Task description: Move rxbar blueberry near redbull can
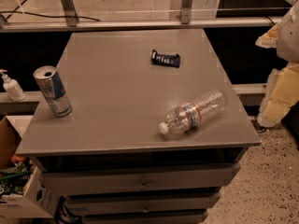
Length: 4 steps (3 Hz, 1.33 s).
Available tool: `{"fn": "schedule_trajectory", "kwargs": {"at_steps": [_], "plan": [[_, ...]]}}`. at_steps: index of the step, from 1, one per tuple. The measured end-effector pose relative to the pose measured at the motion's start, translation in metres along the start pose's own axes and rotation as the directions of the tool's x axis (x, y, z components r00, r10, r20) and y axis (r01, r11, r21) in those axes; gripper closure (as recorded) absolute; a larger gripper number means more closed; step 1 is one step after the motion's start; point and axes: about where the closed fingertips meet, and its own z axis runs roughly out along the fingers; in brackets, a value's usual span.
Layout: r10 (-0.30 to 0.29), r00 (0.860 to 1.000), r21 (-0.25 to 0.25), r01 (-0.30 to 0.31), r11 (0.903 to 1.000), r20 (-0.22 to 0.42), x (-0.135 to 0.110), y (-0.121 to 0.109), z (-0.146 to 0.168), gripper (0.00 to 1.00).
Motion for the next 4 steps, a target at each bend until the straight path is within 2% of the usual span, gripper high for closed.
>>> {"fn": "schedule_trajectory", "kwargs": {"at_steps": [1,2,3,4], "plan": [[0.000,1.000,0.000,0.000,1.0000,0.000,0.000,0.000,0.000,0.00],[0.006,1.000,0.006,-0.006,1.0000,0.028,-0.001,-0.003,0.002,0.00],[0.036,0.995,0.001,-0.036,0.9994,0.090,-0.011,-0.024,0.025,0.00],[0.096,0.981,-0.028,-0.093,0.9953,0.167,-0.028,-0.058,0.062,0.00]]}}
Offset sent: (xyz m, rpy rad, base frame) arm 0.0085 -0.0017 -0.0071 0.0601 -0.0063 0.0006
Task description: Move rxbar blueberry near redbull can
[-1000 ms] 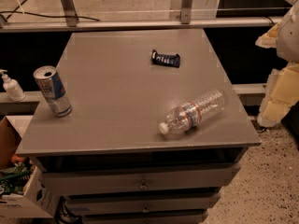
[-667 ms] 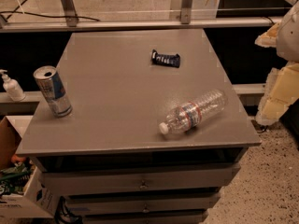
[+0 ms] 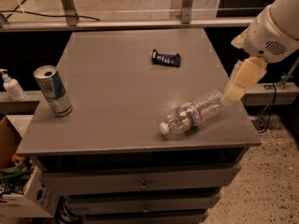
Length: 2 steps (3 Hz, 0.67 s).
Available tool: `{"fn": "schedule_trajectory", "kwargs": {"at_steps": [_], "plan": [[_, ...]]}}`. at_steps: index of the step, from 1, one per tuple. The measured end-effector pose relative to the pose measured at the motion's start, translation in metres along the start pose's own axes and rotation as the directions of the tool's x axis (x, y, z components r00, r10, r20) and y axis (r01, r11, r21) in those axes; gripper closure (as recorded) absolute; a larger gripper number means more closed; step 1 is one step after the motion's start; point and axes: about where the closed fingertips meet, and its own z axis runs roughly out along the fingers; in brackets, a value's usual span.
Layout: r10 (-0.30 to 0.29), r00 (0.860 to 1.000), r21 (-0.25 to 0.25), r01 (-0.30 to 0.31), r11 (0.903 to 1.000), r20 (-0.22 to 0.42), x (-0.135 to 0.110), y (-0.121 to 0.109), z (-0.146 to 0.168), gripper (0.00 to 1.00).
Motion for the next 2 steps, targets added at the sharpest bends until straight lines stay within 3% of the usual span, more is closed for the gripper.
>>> {"fn": "schedule_trajectory", "kwargs": {"at_steps": [1,2], "plan": [[0.054,0.994,-0.028,-0.052,0.9983,0.099,-0.019,-0.034,0.044,0.00],[0.124,0.970,-0.067,-0.112,0.9914,0.211,-0.046,-0.066,0.080,0.00]]}}
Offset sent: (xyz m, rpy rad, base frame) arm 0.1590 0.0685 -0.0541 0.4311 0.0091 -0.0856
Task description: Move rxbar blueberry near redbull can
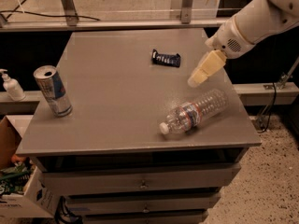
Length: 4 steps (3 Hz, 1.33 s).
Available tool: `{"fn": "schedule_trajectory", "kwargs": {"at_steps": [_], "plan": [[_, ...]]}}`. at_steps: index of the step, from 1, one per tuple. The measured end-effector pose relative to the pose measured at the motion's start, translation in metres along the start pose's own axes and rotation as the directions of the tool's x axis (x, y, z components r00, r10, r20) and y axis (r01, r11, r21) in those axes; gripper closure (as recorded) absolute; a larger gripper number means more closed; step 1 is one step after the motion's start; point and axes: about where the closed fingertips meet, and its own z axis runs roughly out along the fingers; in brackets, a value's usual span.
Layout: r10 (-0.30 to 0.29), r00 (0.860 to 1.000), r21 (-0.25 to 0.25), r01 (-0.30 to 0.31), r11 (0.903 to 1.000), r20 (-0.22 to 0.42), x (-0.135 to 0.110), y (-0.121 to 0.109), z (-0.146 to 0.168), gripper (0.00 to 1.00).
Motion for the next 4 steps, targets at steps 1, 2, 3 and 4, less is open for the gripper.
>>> {"fn": "schedule_trajectory", "kwargs": {"at_steps": [1,2,3,4], "plan": [[0.048,0.990,-0.036,-0.043,0.9984,0.134,-0.032,-0.014,0.036,0.00],[0.035,0.989,-0.042,-0.030,0.9987,0.141,-0.034,-0.014,0.040,0.00],[0.006,0.983,-0.041,0.002,0.9991,0.184,-0.037,-0.021,0.059,0.00],[-0.052,0.973,0.001,0.054,0.9986,0.223,-0.042,-0.039,0.090,0.00]]}}
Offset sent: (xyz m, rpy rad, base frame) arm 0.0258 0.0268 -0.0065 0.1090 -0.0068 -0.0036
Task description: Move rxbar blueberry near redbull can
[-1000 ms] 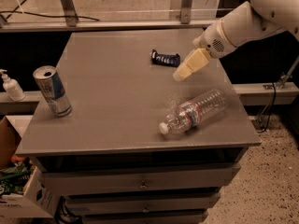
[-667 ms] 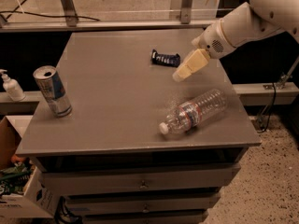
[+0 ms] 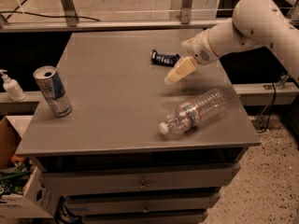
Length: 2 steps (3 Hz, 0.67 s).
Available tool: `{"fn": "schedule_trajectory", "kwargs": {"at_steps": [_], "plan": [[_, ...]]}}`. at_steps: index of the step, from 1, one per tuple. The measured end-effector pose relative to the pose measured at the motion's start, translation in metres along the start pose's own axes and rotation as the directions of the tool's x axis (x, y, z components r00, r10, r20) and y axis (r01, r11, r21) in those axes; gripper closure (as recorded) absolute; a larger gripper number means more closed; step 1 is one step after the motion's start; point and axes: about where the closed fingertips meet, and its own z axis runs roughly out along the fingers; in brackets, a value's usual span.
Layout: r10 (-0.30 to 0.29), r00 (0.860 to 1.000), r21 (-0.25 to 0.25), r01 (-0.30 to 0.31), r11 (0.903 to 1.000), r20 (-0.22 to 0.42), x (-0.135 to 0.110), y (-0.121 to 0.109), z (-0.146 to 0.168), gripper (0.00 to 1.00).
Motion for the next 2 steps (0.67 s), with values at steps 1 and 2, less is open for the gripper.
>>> {"fn": "schedule_trajectory", "kwargs": {"at_steps": [1,2], "plan": [[-0.013,1.000,0.063,0.012,0.9979,0.017,-0.003,-0.023,0.022,0.00],[0.014,0.999,0.130,-0.019,0.9913,0.036,-0.012,-0.047,0.030,0.00]]}}
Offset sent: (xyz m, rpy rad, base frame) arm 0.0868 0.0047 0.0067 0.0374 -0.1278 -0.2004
